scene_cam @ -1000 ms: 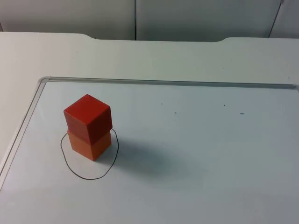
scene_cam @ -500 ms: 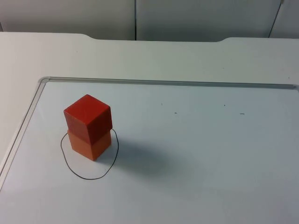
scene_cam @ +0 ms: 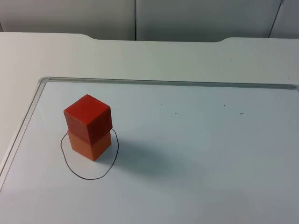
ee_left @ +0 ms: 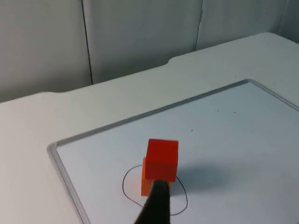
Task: Pick up one cube with the left hand and another cube with the right hand. First place the cube in the right hand at the target position, then stack the cube in the left hand on top.
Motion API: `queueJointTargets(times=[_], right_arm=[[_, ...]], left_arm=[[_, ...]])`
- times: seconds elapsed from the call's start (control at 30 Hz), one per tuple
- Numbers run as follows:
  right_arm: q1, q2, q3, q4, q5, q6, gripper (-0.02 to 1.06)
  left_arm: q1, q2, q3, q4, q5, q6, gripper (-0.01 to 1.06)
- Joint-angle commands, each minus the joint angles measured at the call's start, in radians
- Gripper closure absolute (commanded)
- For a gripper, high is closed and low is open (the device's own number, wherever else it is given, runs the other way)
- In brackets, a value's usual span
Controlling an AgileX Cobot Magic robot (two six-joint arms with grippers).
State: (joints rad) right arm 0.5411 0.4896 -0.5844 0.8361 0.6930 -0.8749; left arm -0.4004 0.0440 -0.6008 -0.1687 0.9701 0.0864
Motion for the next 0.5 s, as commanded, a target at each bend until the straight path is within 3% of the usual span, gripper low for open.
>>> queueJointTargets(times=[0.0, 0.07, 0.1, 0.2, 0.23, 0.37, 0.4, 0.47], right_arm=[[0.002, -0.047, 0.013, -0.053, 0.028, 0.066, 0.04], [0.002, -0.121, 0.013, -0.146, 0.066, 0.179, 0.04], [0.002, -0.121, 0.013, -0.146, 0.066, 0.179, 0.04], [0.002, -0.251, 0.013, -0.306, 0.139, 0.362, 0.04], [0.002, -0.251, 0.013, -0.306, 0.139, 0.362, 0.04], [0.002, -0.386, 0.013, -0.512, 0.222, 0.596, 0.04], [0.002, -0.386, 0.013, -0.512, 0.222, 0.596, 0.04], [0.002, -0.448, 0.013, -0.589, 0.27, 0.689, 0.04]], left_arm=[[0.0, -0.035, 0.01, 0.015, 0.029, -0.046, 0.29], [0.0, -0.044, 0.014, 0.038, 0.054, -0.076, 0.29], [0.0, -0.044, 0.014, 0.038, 0.054, -0.076, 0.29], [0.0, -0.044, 0.021, 0.055, 0.115, -0.086, 0.29], [0.0, -0.044, 0.021, 0.055, 0.115, -0.086, 0.29], [0.0, -0.044, 0.021, 0.094, 0.156, -0.086, 0.29], [0.0, -0.044, 0.021, 0.094, 0.156, -0.086, 0.29], [0.0, -0.044, 0.021, 0.128, 0.166, -0.086, 0.29]])
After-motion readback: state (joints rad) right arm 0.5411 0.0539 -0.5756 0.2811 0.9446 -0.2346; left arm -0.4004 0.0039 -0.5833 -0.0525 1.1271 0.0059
